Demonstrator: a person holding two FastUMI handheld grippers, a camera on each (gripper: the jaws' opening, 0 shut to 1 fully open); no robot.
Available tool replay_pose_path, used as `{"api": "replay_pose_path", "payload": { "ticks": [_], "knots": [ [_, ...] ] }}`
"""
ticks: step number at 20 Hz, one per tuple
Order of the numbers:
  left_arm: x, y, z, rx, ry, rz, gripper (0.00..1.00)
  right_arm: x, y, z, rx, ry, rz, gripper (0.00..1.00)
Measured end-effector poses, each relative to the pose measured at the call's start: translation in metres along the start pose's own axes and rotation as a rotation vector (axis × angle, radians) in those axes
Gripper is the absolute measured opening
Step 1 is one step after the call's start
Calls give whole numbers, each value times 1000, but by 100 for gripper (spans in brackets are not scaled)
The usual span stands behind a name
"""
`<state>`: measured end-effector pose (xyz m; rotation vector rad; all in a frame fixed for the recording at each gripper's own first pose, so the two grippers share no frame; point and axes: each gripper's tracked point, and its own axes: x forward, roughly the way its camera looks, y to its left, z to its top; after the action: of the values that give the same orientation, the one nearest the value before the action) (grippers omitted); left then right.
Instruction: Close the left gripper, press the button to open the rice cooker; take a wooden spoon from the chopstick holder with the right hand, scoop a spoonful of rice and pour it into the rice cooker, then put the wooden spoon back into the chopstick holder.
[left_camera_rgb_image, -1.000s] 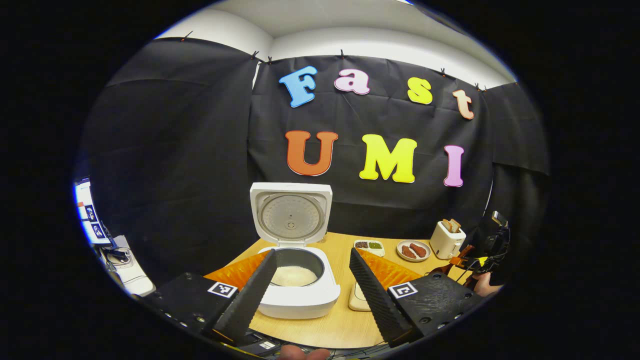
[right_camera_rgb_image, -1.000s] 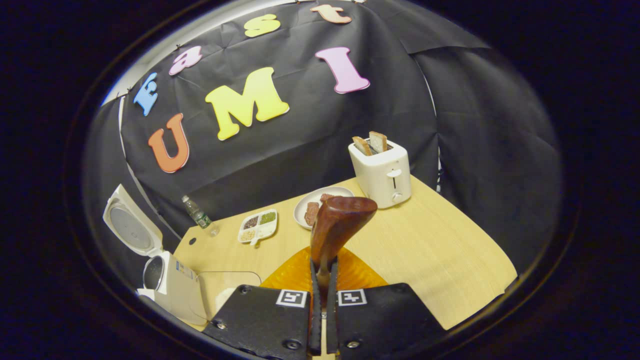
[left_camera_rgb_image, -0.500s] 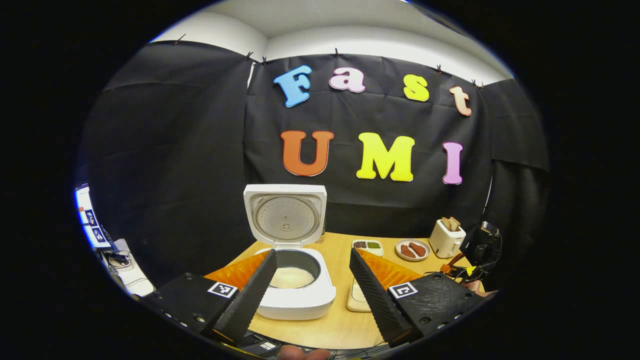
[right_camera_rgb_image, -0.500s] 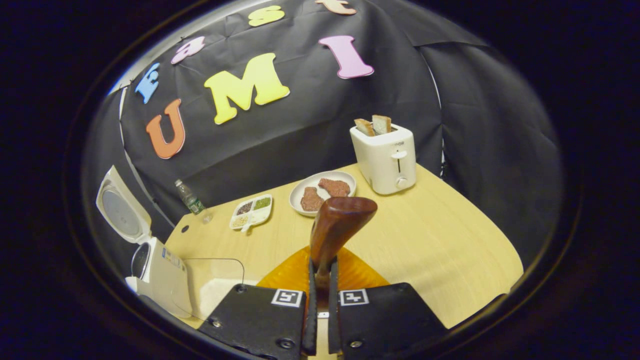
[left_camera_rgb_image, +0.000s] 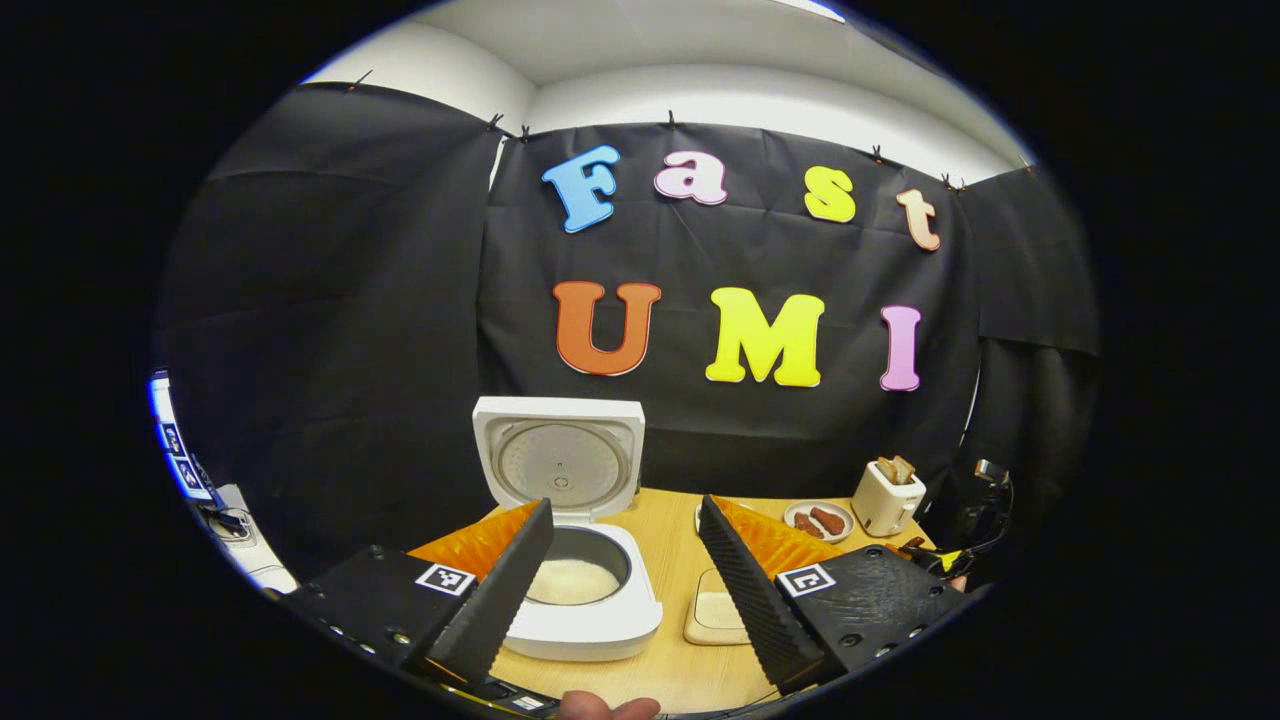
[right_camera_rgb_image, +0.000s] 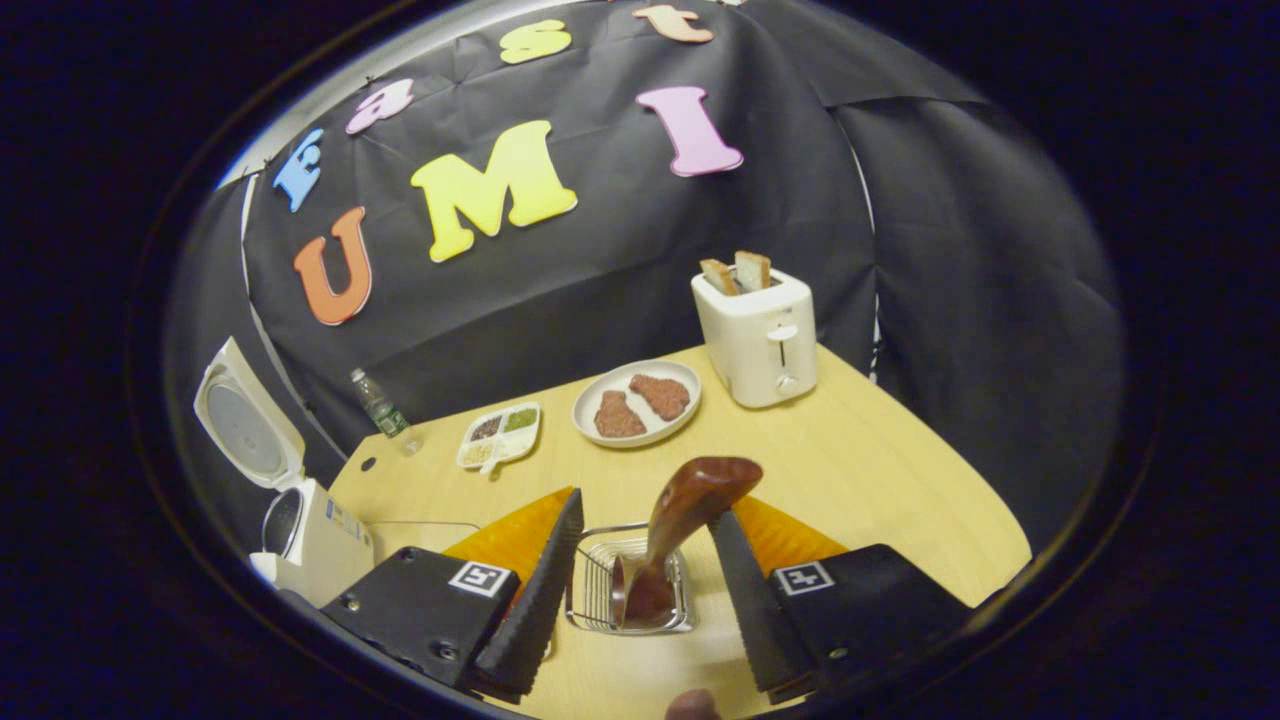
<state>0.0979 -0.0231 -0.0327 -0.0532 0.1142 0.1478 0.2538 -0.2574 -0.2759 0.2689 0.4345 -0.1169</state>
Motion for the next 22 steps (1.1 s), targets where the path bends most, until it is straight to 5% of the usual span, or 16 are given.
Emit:
{"api": "replay_pose_path", "payload": {
  "ticks": [1,7,11,22],
  "knots": [
    [3,2,6,-4,-14,-1,94,-6,-2,10,-11,-22,-9,88],
    [36,25,30,-40,-43,49,94,-72,16,83,-123,-171,-9,100],
    [73,50,53,-26,-47,90,94,-126,48,107,-220,-245,33,100],
    [221,87,53,-42,127,98,95,-202,91,78,-256,-226,126,99]
  ]
}}
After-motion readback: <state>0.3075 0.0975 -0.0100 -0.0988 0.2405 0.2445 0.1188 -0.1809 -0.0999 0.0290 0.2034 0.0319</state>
